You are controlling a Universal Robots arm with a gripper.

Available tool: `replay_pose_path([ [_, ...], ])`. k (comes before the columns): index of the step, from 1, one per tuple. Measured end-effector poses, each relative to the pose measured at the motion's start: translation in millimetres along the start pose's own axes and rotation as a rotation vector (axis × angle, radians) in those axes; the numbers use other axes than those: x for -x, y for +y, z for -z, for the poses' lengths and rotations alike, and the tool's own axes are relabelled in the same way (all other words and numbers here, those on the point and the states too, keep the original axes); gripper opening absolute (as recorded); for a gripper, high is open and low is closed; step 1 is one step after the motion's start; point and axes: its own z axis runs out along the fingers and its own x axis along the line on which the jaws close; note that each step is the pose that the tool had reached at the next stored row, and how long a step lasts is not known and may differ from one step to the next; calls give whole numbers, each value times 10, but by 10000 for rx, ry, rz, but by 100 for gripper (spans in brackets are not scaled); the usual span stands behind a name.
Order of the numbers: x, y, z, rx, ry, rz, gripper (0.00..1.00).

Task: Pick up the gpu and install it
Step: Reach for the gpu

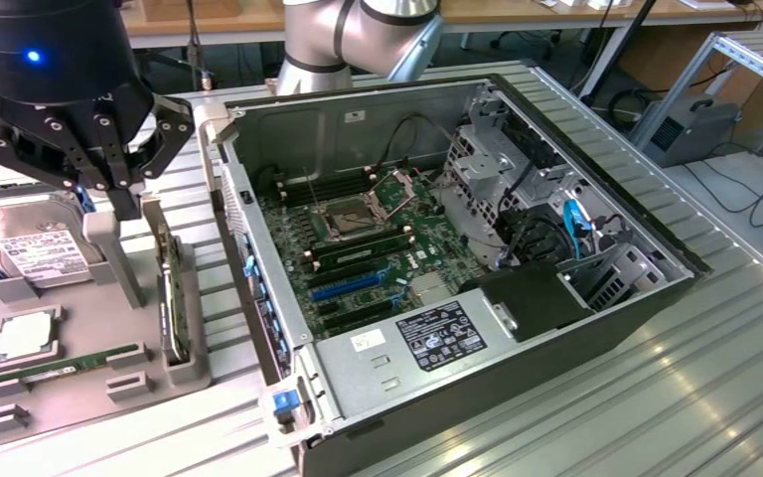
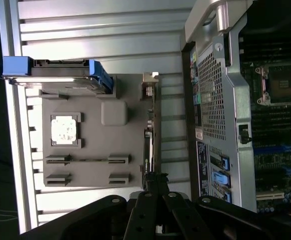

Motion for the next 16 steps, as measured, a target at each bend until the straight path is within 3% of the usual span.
replay_pose_path([
  [16,4,-108,3,-3,1,0,11],
])
